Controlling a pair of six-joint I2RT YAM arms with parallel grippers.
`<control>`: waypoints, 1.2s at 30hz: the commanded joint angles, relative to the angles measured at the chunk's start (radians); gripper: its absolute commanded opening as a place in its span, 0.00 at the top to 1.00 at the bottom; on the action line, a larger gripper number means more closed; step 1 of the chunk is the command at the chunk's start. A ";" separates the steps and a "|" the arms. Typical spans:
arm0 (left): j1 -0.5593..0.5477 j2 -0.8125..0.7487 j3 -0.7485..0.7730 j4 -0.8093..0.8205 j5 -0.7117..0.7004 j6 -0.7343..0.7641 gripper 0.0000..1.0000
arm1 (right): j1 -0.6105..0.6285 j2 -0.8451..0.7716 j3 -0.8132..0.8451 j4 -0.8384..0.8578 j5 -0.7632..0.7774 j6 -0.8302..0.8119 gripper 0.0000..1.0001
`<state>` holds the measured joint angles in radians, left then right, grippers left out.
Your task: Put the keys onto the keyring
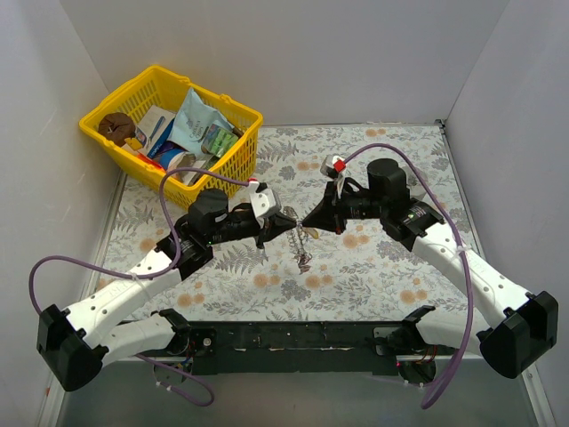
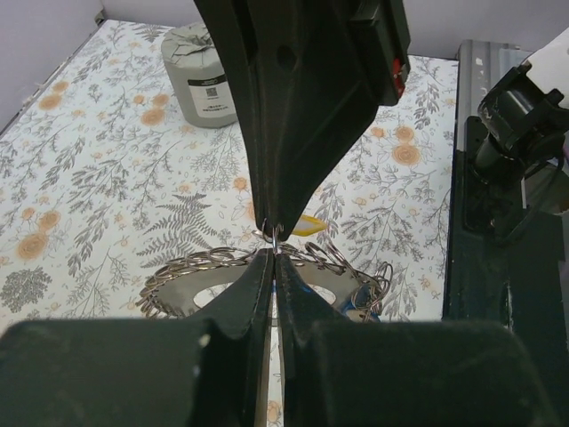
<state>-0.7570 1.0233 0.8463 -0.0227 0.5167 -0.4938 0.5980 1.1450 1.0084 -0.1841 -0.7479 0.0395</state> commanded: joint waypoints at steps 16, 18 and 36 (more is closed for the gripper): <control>-0.011 -0.065 0.011 0.053 -0.012 -0.003 1.00 | 0.003 -0.096 -0.021 0.080 -0.034 -0.029 0.99; -0.011 -0.060 0.011 0.047 -0.015 0.000 1.00 | 0.002 -0.100 -0.017 0.083 -0.060 -0.033 0.99; -0.011 -0.032 0.016 0.043 -0.012 0.004 1.00 | -0.001 -0.091 -0.066 0.099 0.046 -0.009 0.99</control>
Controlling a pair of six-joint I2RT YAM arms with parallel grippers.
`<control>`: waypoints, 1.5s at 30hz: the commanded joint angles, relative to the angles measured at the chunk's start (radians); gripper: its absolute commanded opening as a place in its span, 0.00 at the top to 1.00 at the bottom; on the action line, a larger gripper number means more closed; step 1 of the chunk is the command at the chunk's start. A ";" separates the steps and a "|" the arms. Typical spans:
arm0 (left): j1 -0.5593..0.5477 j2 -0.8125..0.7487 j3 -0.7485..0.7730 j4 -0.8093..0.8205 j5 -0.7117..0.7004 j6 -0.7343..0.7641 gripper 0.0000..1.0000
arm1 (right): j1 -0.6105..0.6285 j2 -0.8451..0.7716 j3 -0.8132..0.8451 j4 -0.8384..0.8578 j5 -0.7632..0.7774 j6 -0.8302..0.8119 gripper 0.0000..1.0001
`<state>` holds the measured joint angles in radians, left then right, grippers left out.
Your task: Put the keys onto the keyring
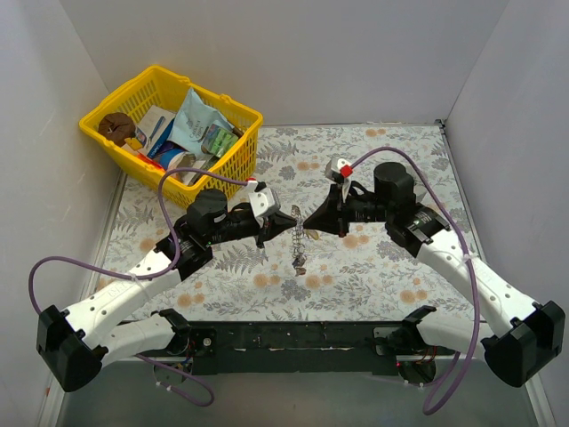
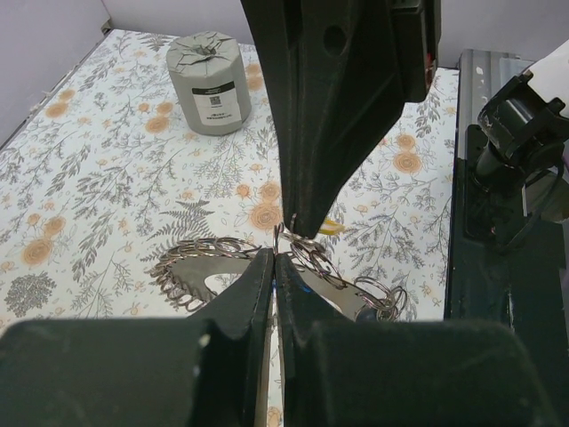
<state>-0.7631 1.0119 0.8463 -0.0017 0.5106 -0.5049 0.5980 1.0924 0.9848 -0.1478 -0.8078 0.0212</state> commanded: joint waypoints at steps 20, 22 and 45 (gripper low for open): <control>-0.005 -0.110 -0.038 -0.064 -0.123 0.051 1.00 | -0.050 0.299 -0.318 -0.013 0.495 0.132 0.99; -0.005 -0.105 -0.035 -0.055 -0.118 0.049 1.00 | -0.047 0.355 -0.290 -0.042 0.522 0.137 0.99; -0.005 -0.087 -0.056 -0.018 -0.107 0.063 1.00 | -0.033 0.239 -0.316 -0.039 0.567 0.192 0.53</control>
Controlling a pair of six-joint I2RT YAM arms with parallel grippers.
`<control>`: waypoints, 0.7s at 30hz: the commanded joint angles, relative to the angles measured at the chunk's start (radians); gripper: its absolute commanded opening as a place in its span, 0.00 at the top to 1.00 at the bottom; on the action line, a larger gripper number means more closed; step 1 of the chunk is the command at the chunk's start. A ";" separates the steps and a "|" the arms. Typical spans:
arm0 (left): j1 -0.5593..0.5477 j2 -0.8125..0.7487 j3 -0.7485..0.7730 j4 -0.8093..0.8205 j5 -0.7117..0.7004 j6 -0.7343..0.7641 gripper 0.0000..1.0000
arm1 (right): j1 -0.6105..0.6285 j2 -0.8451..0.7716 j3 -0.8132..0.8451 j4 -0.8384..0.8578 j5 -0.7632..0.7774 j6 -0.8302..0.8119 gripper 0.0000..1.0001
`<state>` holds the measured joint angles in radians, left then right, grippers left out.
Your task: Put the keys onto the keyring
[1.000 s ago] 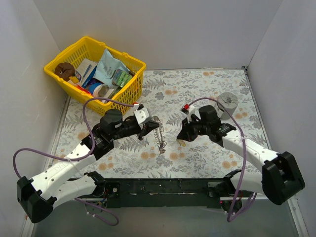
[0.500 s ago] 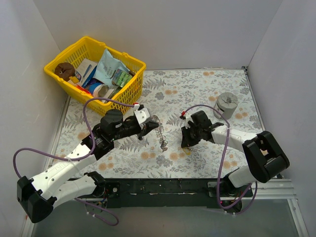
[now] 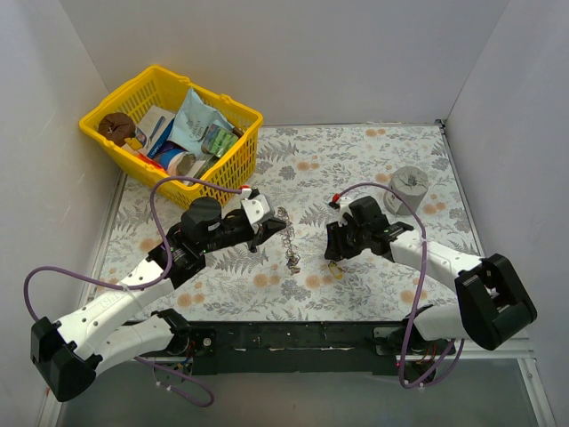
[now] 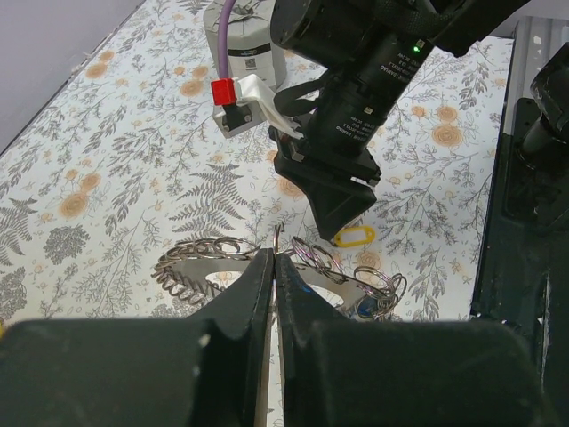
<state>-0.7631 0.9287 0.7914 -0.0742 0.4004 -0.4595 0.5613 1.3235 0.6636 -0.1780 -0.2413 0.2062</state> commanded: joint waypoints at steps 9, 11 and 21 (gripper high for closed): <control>-0.005 -0.007 -0.009 0.053 0.012 0.019 1.00 | 0.003 0.069 -0.001 0.005 -0.027 -0.004 0.61; -0.005 -0.005 -0.004 0.053 0.011 0.019 1.00 | 0.003 0.078 0.002 0.002 -0.032 -0.007 0.64; -0.005 0.013 0.000 0.051 0.011 0.019 1.00 | 0.003 0.088 -0.025 0.017 -0.059 -0.016 0.81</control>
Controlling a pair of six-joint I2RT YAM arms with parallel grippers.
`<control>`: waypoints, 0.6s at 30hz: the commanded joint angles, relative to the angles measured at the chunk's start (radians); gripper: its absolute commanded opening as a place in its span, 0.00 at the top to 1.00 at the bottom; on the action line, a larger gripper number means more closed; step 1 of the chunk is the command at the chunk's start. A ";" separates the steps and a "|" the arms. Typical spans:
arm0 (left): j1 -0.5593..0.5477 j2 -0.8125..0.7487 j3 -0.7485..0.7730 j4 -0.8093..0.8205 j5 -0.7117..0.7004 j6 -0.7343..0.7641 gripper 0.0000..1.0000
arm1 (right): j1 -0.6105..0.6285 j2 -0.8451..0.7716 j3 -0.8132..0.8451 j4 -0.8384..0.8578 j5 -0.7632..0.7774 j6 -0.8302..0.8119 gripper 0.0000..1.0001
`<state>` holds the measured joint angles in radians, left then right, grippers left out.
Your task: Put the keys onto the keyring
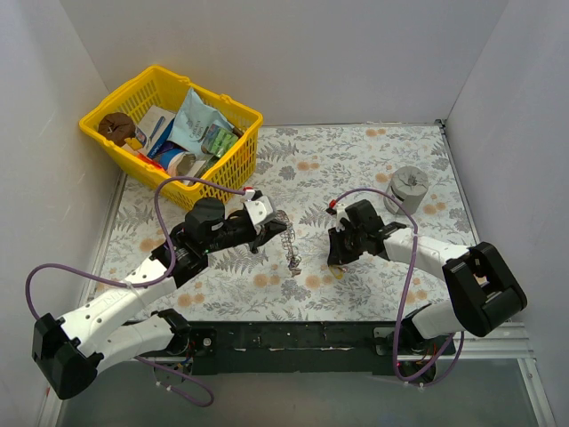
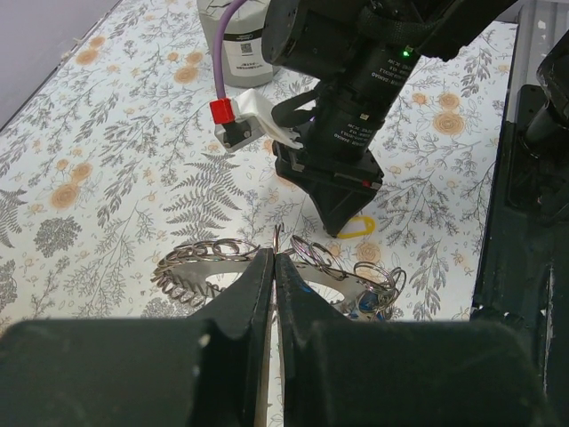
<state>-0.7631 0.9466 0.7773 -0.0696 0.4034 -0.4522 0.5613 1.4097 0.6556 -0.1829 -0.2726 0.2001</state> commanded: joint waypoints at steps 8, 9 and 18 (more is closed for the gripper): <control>-0.005 -0.009 0.020 0.037 0.002 0.023 1.00 | 0.003 0.028 -0.010 0.028 -0.053 -0.019 0.99; -0.005 -0.008 0.022 0.036 0.002 0.021 1.00 | 0.003 0.023 0.001 0.025 -0.051 -0.022 0.99; -0.005 -0.029 0.014 0.019 -0.009 0.026 1.00 | 0.003 -0.086 0.104 -0.116 -0.025 -0.111 0.99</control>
<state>-0.7631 0.9546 0.7773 -0.0757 0.4019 -0.4412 0.5613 1.3994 0.6788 -0.2295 -0.3042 0.1558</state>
